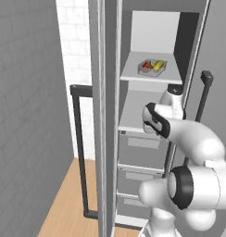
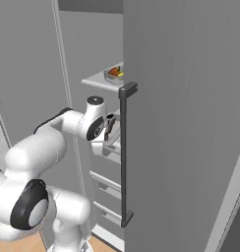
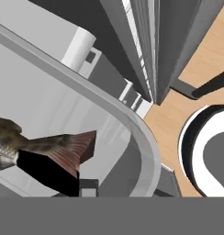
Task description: Take the meat container that has the fish and place it on the second highest rack of the freezer. Then take the vegetable container that has the bell pepper and cucumber and place it on the highest rack of the freezer.
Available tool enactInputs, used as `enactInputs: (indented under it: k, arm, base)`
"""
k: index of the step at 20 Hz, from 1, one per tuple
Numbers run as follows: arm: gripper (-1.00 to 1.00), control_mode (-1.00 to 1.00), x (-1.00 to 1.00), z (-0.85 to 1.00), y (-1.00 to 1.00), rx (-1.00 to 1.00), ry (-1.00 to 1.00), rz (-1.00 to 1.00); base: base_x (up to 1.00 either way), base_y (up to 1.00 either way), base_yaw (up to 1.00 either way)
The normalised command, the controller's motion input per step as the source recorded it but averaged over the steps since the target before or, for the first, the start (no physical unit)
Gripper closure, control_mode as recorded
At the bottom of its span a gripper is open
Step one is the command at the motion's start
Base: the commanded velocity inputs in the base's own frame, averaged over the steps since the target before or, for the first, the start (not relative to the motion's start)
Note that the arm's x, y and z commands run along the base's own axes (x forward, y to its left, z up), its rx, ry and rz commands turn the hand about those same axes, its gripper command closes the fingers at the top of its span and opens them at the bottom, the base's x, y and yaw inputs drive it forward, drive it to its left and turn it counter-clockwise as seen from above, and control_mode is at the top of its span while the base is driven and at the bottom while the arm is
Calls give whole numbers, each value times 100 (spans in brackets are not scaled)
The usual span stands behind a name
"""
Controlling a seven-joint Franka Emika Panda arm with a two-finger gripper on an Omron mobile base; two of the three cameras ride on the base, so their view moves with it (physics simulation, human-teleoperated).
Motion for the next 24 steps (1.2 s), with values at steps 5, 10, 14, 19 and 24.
enactInputs:
  k: [5, 10, 14, 19, 24]
  arm:
    - [100, -100, 51, -21, -4, 0, 1, -1]
    - [100, -100, 43, -19, -12, 0, 0, 0]
    - [100, -100, 39, -18, -11, 0, 0, 0]
    - [100, -100, 45, -23, -4, 0, 0, 0]
    - [100, -100, 34, -29, -5, 0, 0, 0]
  base:
    - [0, 0, 0]
    - [0, 0, 0]
    - [0, 0, 0]
    - [0, 0, 0]
    - [0, 0, 0]
